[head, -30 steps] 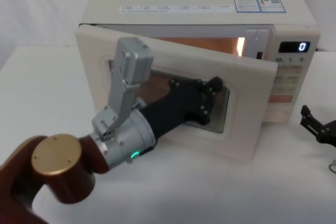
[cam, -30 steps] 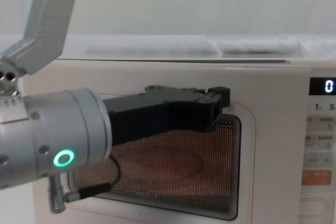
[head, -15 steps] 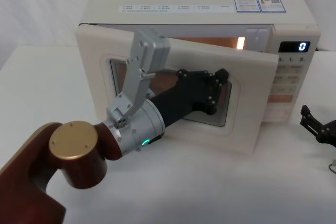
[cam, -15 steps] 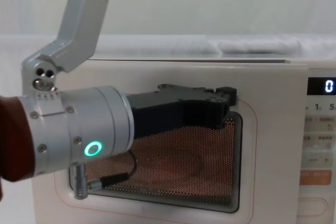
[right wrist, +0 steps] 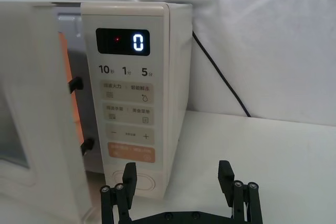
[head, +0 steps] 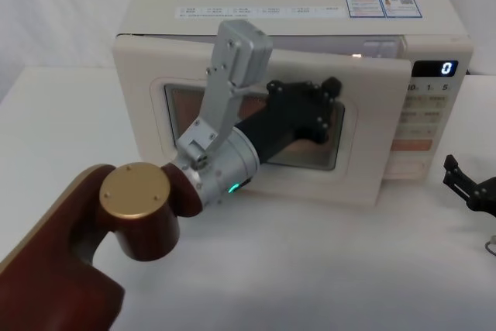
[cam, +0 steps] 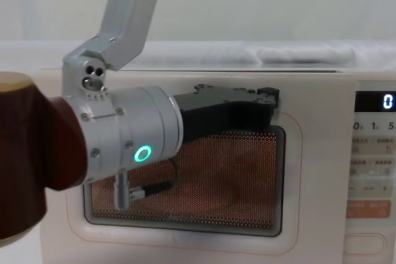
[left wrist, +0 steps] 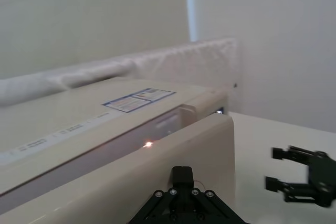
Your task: Press the button to open the microwave door with one hand; close the microwave door with the other hand.
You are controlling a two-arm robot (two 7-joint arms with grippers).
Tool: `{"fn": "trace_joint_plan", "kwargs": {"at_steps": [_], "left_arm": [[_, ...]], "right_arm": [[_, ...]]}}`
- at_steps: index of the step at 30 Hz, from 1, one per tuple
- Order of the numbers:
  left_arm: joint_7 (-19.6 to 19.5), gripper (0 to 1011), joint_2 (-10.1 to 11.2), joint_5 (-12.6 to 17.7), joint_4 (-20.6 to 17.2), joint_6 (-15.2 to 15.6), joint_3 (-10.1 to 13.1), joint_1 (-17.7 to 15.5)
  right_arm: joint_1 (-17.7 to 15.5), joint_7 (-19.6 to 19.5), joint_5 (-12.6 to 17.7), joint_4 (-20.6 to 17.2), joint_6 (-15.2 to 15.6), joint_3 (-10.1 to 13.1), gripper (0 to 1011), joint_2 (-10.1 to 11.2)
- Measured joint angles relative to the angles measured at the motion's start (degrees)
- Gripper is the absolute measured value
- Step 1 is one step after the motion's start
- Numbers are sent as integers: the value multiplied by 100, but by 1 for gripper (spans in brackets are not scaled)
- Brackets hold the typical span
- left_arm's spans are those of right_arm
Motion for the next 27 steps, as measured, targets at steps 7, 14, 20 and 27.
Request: {"fn": "trace_joint_plan", "kwargs": {"at_steps": [7, 14, 20, 27], "left_arm": [[438, 0, -290, 279, 113, 166, -131, -16], [552, 0, -472, 423, 200, 242, -259, -19], [566, 0, -576, 502, 281, 247, -331, -25], [549, 0, -674, 568, 332, 255, -420, -18]], "right_arm": [[0, 0, 0, 0, 0, 0, 1002, 0], [0, 0, 0, 0, 0, 0, 1002, 0], [0, 0, 0, 0, 0, 0, 1002, 0], [0, 0, 0, 0, 0, 0, 1002, 0]]}}
